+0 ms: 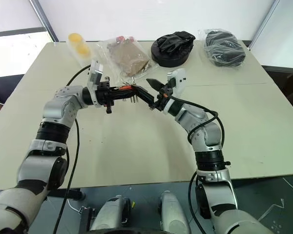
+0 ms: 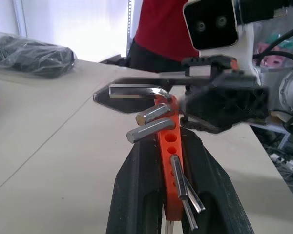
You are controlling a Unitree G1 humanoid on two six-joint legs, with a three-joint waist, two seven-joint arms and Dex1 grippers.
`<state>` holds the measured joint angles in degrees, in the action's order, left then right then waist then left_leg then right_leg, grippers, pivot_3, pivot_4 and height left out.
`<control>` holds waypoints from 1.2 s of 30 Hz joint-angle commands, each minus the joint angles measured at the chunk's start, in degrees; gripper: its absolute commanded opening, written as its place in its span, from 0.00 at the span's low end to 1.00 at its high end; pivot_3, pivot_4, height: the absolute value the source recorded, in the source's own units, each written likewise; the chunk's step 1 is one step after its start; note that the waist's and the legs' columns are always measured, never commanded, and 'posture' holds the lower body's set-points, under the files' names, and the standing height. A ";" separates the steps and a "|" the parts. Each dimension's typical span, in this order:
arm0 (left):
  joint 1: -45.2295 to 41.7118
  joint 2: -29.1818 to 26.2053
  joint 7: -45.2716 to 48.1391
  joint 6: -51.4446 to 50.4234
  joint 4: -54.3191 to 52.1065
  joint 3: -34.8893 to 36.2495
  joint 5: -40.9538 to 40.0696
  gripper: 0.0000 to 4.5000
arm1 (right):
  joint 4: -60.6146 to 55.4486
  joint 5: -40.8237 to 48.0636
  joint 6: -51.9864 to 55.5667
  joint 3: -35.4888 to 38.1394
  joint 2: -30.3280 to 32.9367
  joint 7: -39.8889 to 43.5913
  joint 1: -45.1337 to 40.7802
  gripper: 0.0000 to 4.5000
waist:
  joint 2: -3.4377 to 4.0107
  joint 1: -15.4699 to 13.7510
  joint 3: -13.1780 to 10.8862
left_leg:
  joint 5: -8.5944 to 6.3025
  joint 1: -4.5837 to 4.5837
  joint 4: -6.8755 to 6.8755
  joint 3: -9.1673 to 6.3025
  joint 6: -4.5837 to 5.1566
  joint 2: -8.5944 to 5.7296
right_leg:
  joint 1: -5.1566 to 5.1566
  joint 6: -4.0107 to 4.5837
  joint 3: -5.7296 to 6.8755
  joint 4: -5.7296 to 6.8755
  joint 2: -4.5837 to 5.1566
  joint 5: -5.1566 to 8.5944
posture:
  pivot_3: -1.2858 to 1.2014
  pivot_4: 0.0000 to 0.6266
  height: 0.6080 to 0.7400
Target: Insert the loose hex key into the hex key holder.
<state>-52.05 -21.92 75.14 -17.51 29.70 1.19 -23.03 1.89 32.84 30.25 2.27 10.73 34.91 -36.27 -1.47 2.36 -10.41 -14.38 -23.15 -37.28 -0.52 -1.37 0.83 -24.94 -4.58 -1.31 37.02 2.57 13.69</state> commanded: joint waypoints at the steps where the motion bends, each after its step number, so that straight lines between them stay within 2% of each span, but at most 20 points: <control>1: -1.34 -0.29 -0.10 1.55 -2.47 1.70 -1.59 0.00 | -0.67 0.30 0.17 0.61 0.04 -0.11 -0.62 0.99 | 0.00 0.00 0.00 | 0.00 0.00 0.00 -0.01 0.00 0.00 | 0.00 0.00 0.01 0.00 -0.01 0.00 | 0.52 0.24 1.00; 7: 0.78 -0.98 -1.48 -2.90 -2.01 2.63 -2.97 0.00 | -4.69 3.70 3.22 2.09 3.07 3.17 0.83 0.99 | 0.00 -0.07 0.00 | 0.00 0.00 -0.01 0.00 0.00 0.00 | 0.00 0.00 0.00 0.01 0.00 0.00 | 0.52 0.24 1.00; 13: 7.70 -3.21 -3.79 -16.02 -4.66 2.03 -5.17 0.00 | -9.45 -2.83 1.27 -3.95 15.66 12.22 4.09 0.99 | 0.02 0.05 -0.02 | 0.00 0.00 -0.01 0.01 0.00 -0.01 | 0.00 -0.03 0.00 -0.01 0.02 0.02 | 0.52 0.24 1.00; 18: 10.21 -4.42 -4.69 -26.40 -2.46 0.20 -4.56 0.00 | -9.84 -4.74 -0.08 -5.31 18.60 14.59 5.23 0.99 | -0.01 0.03 -0.03 | 0.00 0.00 -0.06 -0.06 0.01 0.00 | 0.01 -0.02 0.02 0.03 -0.07 0.02 | 0.52 0.24 1.00; 20: 10.08 -4.62 -5.80 -27.06 1.21 -0.69 -2.70 0.21 | -9.27 -5.52 -0.99 -5.54 17.78 14.15 5.27 1.00 | -0.01 0.01 -0.03 | 0.00 0.01 -0.09 -0.05 0.00 0.00 | 0.01 -0.02 0.01 0.04 -0.07 0.02 | 0.52 0.24 1.00; 21: 9.75 -4.73 -6.56 -27.41 2.53 -0.87 -2.12 0.27 | -9.11 -5.68 -1.22 -5.53 17.27 13.77 5.22 1.00 | -0.01 0.01 -0.03 | 0.00 0.03 -0.10 -0.04 0.00 0.00 | 0.02 -0.02 0.01 0.05 -0.07 0.02 | 0.52 0.24 1.00; 22: 9.38 -4.79 -7.35 -27.75 3.48 -0.99 -1.58 0.37 | -9.06 -5.69 -1.36 -5.47 16.86 13.47 5.20 1.00 | -0.01 0.00 -0.03 | 0.00 0.02 -0.10 -0.05 0.00 0.00 | 0.02 -0.02 0.02 0.04 -0.07 0.02 | 0.52 0.24 1.00; 27: 9.11 -5.62 -10.66 -24.14 5.82 -1.41 1.83 0.94 | -9.57 -5.61 -1.44 -5.35 16.03 12.73 5.91 1.00 | -0.01 -0.29 -0.03 | 0.00 0.01 -0.10 -0.04 0.00 -0.01 | 0.03 -0.02 0.02 0.04 -0.01 0.02 | 0.52 0.24 1.00; 28: 9.08 -5.95 -11.60 -23.28 6.17 -1.45 2.57 0.99 | -9.76 -5.66 -1.46 -5.40 16.08 12.71 6.25 1.00 | -0.01 -0.36 -0.03 | 0.00 0.02 -0.12 -0.04 0.00 -0.01 | 0.04 -0.02 0.02 0.04 -0.01 0.02 | 0.52 0.24 1.00; 32: 9.45 -8.23 -16.69 -13.21 7.91 -0.39 6.44 0.99 | -10.33 -5.88 -1.52 -4.91 16.88 12.58 7.52 1.00 | -0.01 -0.08 -0.02 | 0.00 0.28 -0.10 -0.01 0.00 0.00 | 0.25 -0.01 -0.01 0.03 -0.01 0.02 | 0.52 0.24 1.00; 36: 11.34 -10.17 -20.87 -5.62 4.52 2.60 7.10 0.99 | -8.79 -7.95 -4.57 -3.22 16.81 10.04 8.42 1.00 | -0.01 0.15 -0.02 | 0.00 0.44 0.07 0.05 0.00 0.04 | 0.29 0.00 -0.06 0.04 -0.03 0.02 | 0.52 0.24 1.00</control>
<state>-41.39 -31.30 56.45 -26.25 36.48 1.26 -16.28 -6.07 25.69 28.41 -3.10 27.91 46.40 -27.37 -1.48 2.51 -10.44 -14.38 -22.71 -37.17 -0.47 -1.37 0.88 -24.66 -4.58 -1.37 37.06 2.55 13.72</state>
